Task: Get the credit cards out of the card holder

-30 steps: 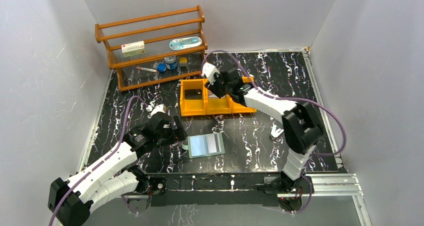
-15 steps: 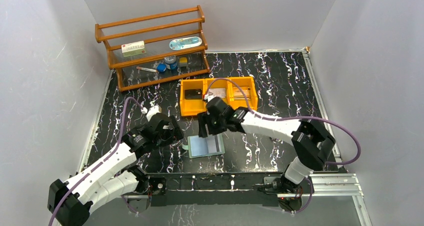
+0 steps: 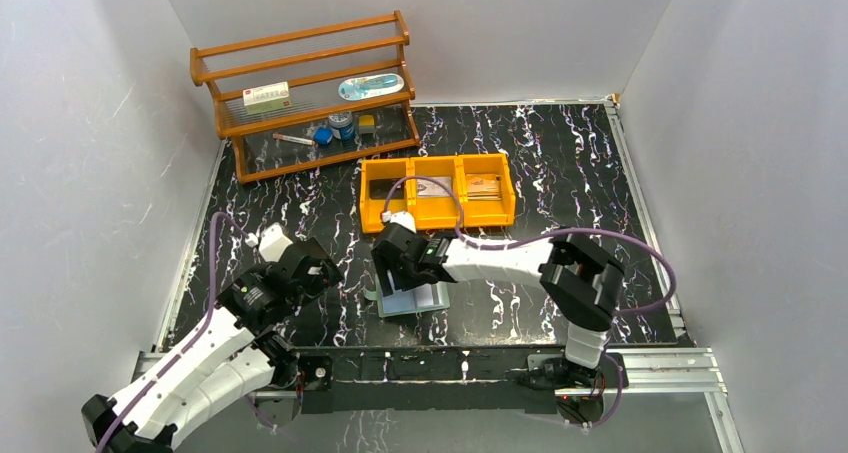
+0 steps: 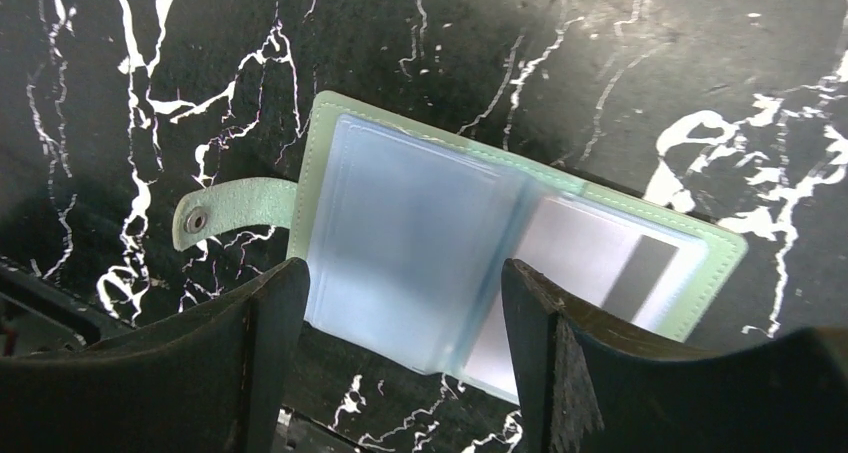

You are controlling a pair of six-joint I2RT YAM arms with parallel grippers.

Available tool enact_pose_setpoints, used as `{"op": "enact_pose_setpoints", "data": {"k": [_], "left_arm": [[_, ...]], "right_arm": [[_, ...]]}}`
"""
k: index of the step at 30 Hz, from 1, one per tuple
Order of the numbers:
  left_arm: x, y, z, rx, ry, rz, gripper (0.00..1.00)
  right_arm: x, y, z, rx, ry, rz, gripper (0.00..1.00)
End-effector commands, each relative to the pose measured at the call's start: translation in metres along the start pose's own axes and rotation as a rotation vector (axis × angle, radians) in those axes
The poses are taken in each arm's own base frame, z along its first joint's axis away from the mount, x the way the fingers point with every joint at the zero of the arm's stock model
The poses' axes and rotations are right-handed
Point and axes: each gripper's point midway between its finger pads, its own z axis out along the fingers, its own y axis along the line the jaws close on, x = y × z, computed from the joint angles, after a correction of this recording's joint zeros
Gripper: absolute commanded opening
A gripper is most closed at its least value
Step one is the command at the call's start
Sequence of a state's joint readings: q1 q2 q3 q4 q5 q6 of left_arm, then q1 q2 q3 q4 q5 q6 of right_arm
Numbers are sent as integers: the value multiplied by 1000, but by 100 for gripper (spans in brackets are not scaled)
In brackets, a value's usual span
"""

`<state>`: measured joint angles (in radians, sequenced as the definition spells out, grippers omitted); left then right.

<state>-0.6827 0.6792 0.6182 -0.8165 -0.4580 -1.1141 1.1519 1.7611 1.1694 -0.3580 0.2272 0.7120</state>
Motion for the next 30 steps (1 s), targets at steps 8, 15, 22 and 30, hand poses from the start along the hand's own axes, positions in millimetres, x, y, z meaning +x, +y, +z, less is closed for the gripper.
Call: {"op": "enact_pose_setpoints", "data": {"k": [8, 15, 22, 30], "left_arm": [[-10, 13, -6, -32, -56, -43, 95], [-7, 9, -4, -22, -43, -28, 95], [-5, 8, -2, -22, -32, -26, 95], [-4, 2, -1, -6, -24, -14, 95]], "right_arm": [[17, -4, 23, 188, 73, -71, 78], [29, -12, 29, 229, 109, -68, 61], [25, -2, 28, 173, 93, -65, 47], [6, 18, 19, 66, 57, -32, 57]]}}
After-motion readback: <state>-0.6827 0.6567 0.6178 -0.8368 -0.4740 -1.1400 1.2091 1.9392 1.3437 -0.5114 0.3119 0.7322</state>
